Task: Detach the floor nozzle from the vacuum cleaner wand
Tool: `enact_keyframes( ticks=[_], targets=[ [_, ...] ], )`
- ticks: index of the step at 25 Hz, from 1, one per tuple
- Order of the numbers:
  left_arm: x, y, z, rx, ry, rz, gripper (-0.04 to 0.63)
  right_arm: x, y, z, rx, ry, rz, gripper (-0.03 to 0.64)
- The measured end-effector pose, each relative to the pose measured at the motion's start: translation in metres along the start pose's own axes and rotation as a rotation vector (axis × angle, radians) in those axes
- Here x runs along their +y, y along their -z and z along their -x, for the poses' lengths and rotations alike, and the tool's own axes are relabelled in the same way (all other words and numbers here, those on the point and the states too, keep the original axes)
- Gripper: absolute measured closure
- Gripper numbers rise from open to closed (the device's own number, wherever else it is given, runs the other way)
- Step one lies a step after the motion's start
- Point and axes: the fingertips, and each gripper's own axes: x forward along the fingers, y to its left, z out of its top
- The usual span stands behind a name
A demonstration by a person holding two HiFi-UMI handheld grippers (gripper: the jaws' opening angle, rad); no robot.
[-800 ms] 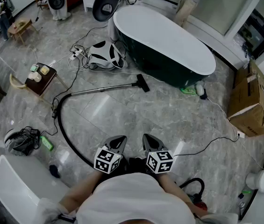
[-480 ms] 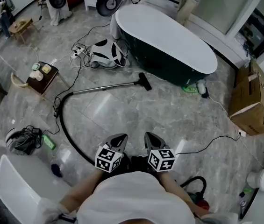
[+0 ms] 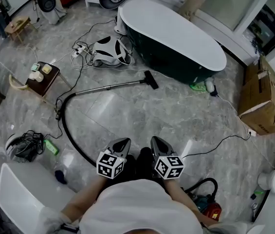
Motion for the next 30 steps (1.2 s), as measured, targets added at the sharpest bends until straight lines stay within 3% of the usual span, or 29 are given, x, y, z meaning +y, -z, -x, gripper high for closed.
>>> enact_keyframes(
  ticks=[10,19,30],
  targets=[
    [0.025,-0.014,-0.025,0.012,-0.008,0.001,0.588,-0.021,-0.008,-0.035,0.027,0.004,-0.055,0.603],
    [0.067,-0.072,-0.095,-0.004,-0.019,-0.015,0.588,-0.064,-0.078,-0.114,-0.005,-0.011,-0.075,0.603],
    [0.093,-0.118,-0.156,0.002,-0.005,-0.056,0.588,-0.097,-0.122,-0.167,-0.017,-0.035,-0.092,0.603]
  ],
)
